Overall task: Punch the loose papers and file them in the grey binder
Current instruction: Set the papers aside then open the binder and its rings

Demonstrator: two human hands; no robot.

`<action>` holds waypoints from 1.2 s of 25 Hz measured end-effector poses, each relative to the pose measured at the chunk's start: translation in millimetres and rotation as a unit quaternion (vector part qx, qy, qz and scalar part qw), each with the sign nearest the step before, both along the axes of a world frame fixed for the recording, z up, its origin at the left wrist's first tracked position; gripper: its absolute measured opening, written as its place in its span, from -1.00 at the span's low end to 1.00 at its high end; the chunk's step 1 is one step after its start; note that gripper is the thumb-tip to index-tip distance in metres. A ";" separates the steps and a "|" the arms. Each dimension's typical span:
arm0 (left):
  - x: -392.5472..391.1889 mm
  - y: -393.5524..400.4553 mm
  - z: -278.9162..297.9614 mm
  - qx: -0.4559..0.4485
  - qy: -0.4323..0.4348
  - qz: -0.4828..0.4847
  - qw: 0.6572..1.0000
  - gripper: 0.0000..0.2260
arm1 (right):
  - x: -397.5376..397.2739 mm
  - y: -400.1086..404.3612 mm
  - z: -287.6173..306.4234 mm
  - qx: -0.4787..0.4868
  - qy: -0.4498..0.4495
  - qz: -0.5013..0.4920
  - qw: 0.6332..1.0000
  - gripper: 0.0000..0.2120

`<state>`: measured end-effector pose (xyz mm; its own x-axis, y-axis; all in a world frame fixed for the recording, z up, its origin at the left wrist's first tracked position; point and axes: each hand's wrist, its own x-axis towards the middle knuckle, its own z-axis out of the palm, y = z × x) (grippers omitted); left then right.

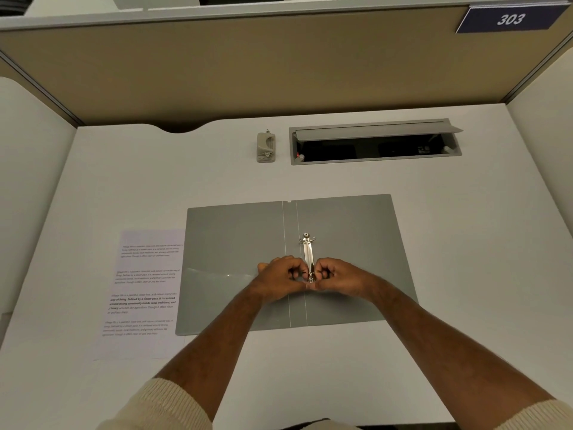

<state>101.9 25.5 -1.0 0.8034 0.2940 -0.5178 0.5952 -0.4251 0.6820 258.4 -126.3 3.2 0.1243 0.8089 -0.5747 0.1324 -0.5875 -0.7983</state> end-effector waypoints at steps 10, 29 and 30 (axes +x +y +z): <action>-1.1 2.2 2.2 -0.003 -0.006 0.007 1.000 -0.80 | -2.5 -1.8 -2.4 0.016 -0.005 -0.009 1.000 -0.82; -31.3 -13.0 28.3 0.008 -0.041 0.064 0.997 -0.63 | -44.6 -17.5 15.7 0.004 -0.229 -0.012 0.973 -0.60; -36.5 -12.4 30.6 0.006 -0.046 0.072 0.996 -0.64 | -47.0 -18.5 19.1 0.009 -0.241 -0.013 0.971 -0.57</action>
<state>65.4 13.1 29.6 0.7957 0.4157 -0.4405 0.5865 -0.3471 0.7318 211.4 -144.8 22.3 0.3946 0.8115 -0.4310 0.4782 -0.5820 -0.6578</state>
